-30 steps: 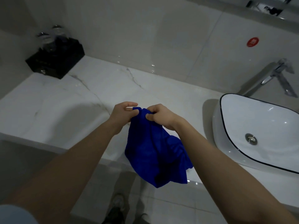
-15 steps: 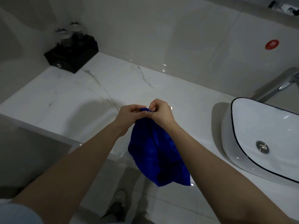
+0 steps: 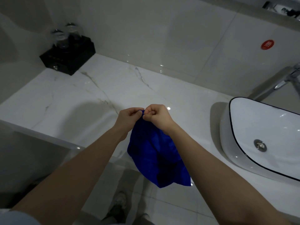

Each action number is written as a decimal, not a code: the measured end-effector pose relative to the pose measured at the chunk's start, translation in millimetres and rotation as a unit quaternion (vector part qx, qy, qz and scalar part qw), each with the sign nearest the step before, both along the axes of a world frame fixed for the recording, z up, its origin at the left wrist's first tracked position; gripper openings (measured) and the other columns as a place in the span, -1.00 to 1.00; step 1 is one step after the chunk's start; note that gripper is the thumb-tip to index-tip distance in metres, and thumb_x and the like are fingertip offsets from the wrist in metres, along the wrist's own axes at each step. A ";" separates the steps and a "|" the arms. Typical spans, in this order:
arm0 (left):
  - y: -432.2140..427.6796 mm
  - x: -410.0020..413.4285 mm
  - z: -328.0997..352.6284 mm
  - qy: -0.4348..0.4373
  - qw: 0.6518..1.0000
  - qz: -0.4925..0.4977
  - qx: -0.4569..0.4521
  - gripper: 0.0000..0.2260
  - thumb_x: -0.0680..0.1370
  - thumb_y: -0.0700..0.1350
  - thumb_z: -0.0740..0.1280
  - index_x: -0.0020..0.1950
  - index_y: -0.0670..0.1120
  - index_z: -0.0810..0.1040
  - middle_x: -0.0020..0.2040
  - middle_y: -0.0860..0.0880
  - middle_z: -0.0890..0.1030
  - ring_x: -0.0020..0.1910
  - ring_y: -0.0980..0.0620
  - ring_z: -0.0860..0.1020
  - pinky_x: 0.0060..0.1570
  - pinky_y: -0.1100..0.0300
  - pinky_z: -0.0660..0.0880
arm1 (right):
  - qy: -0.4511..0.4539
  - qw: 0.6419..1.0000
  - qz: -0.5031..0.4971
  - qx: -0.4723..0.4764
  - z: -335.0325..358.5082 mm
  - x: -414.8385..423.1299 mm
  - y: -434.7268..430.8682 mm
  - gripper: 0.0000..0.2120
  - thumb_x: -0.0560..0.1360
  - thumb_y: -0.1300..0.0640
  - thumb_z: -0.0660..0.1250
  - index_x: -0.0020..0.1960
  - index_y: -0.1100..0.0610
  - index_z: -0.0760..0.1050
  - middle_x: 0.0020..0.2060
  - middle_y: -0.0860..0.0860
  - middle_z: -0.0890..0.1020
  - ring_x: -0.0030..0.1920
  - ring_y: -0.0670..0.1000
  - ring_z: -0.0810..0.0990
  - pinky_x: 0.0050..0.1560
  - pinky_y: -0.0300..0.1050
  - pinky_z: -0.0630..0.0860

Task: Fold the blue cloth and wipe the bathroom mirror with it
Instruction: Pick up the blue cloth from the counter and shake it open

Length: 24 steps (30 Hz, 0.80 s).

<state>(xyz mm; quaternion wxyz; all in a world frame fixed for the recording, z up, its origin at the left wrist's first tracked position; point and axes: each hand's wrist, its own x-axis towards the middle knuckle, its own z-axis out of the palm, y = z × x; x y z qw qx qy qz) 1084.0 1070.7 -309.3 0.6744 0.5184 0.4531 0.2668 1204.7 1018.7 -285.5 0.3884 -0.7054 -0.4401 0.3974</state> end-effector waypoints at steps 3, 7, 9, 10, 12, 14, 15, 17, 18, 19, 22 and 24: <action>-4.3 -0.8 -4.0 -0.021 1.000 0.005 -0.017 -0.83 0.59 -0.24 0.21 0.01 -0.10 0.59 -0.09 -0.06 0.62 -0.06 -0.02 0.55 0.07 0.05 0.51 | 0.019 1.000 -0.024 0.000 -2.7 -2.7 -0.9 -0.74 0.42 0.41 0.30 -0.32 0.10 0.46 -0.47 -0.01 0.44 -0.41 -0.10 0.38 -0.29 -0.26 0.39; -2.2 -1.3 -3.8 -0.010 1.000 0.024 0.009 -0.77 0.57 -0.27 0.21 -0.16 -0.04 0.58 -0.14 -0.02 0.61 -0.07 -0.02 0.53 0.03 0.06 0.51 | -0.017 0.999 -0.038 0.004 -10.4 -1.8 -4.1 -0.76 0.44 0.35 0.30 -0.29 0.06 0.41 -0.43 -0.03 0.46 -0.38 -0.11 0.40 -0.30 -0.28 0.37; 2.0 2.2 -0.1 0.008 0.999 0.032 0.039 -0.74 0.57 -0.29 0.18 -0.20 -0.03 0.57 -0.17 0.01 0.59 -0.09 0.00 0.51 -0.04 0.11 0.48 | -0.055 0.998 -0.019 0.006 -13.1 0.1 -5.7 -0.78 0.46 0.25 0.32 -0.28 0.03 0.38 -0.41 -0.06 0.46 -0.37 -0.12 0.40 -0.31 -0.29 0.34; 4.4 4.9 3.3 0.013 0.998 0.041 0.054 -0.73 0.56 -0.29 0.16 -0.21 -0.04 0.55 -0.19 0.02 0.57 -0.10 0.00 0.49 -0.06 0.13 0.46 | -0.075 0.997 -0.006 -0.002 -13.6 1.7 -6.9 -0.79 0.46 0.20 0.34 -0.28 0.02 0.36 -0.40 -0.07 0.45 -0.37 -0.12 0.39 -0.32 -0.28 0.33; 9.9 11.8 14.4 0.006 0.995 0.057 0.086 -0.76 0.56 -0.30 0.13 -0.19 -0.10 0.53 -0.19 0.04 0.55 -0.10 0.02 0.47 -0.07 0.17 0.44 | -0.093 0.995 0.006 -0.031 -13.3 5.7 -9.2 -0.75 0.46 0.12 0.36 -0.30 0.04 0.31 -0.40 -0.08 0.41 -0.37 -0.10 0.36 -0.32 -0.26 0.31; 15.6 20.4 32.6 -0.019 0.992 0.041 0.116 -0.79 0.58 -0.30 0.12 -0.12 -0.15 0.52 -0.20 0.04 0.53 -0.14 0.06 0.48 -0.08 0.23 0.44 | -0.040 0.998 -0.008 -0.042 -9.5 11.8 -11.8 -0.68 0.47 0.11 0.36 -0.34 0.08 0.26 -0.42 -0.06 0.36 -0.38 -0.08 0.33 -0.31 -0.23 0.30; 18.8 25.3 44.0 -0.035 0.991 0.026 0.127 -0.78 0.59 -0.30 0.12 -0.13 -0.15 0.52 -0.20 0.03 0.53 -0.17 0.09 0.48 -0.09 0.25 0.44 | -0.001 0.999 -0.022 -0.034 -4.3 15.8 -12.8 -0.67 0.47 0.13 0.36 -0.35 0.09 0.25 -0.42 -0.03 0.35 -0.38 -0.06 0.33 -0.30 -0.21 0.30; 27.2 36.5 68.9 -0.056 0.989 0.005 0.139 -0.75 0.60 -0.28 0.12 -0.17 -0.08 0.51 -0.20 0.04 0.53 -0.18 0.12 0.47 -0.04 0.24 0.45 | 0.051 0.998 -0.031 -0.019 10.4 25.7 -13.2 -0.72 0.48 0.14 0.36 -0.31 0.19 0.34 -0.37 0.06 0.42 -0.31 0.00 0.41 -0.24 -0.13 0.38; 31.4 42.2 82.2 -0.063 0.988 0.002 0.143 -0.74 0.61 -0.26 0.12 -0.18 -0.04 0.51 -0.19 0.04 0.53 -0.17 0.12 0.48 -0.02 0.22 0.45 | 0.055 0.998 -0.029 -0.012 20.1 30.8 -13.4 -0.78 0.48 0.15 0.36 -0.25 0.25 0.41 -0.30 0.12 0.48 -0.25 0.04 0.46 -0.21 -0.09 0.44; 35.6 48.1 95.9 -0.071 0.986 0.004 0.150 -0.74 0.61 -0.24 0.12 -0.17 -0.03 0.51 -0.19 0.05 0.54 -0.17 0.13 0.48 -0.03 0.22 0.45 | 0.050 0.998 -0.032 0.000 31.2 35.5 -13.7 -0.81 0.47 0.17 0.37 -0.19 0.29 0.45 -0.24 0.14 0.51 -0.21 0.06 0.50 -0.19 -0.09 0.47; 46.4 60.4 130.7 -0.081 0.974 0.004 0.212 -0.78 0.62 -0.21 0.12 -0.11 -0.06 0.52 -0.20 0.09 0.54 -0.22 0.19 0.48 -0.20 0.39 0.44 | 0.034 0.992 -0.096 0.070 58.7 49.6 -14.0 -0.76 0.43 0.26 0.40 -0.31 0.21 0.37 -0.30 0.09 0.52 -0.27 0.00 0.51 -0.29 -0.24 0.47; 49.1 65.4 146.2 -0.066 0.961 -0.017 0.267 -0.80 0.62 -0.21 0.12 -0.08 -0.07 0.51 -0.18 0.13 0.54 -0.22 0.23 0.49 -0.24 0.48 0.42 | 0.026 0.988 -0.121 0.094 72.6 56.6 -15.6 -0.72 0.42 0.28 0.41 -0.34 0.15 0.33 -0.32 0.04 0.52 -0.27 -0.02 0.52 -0.30 -0.25 0.47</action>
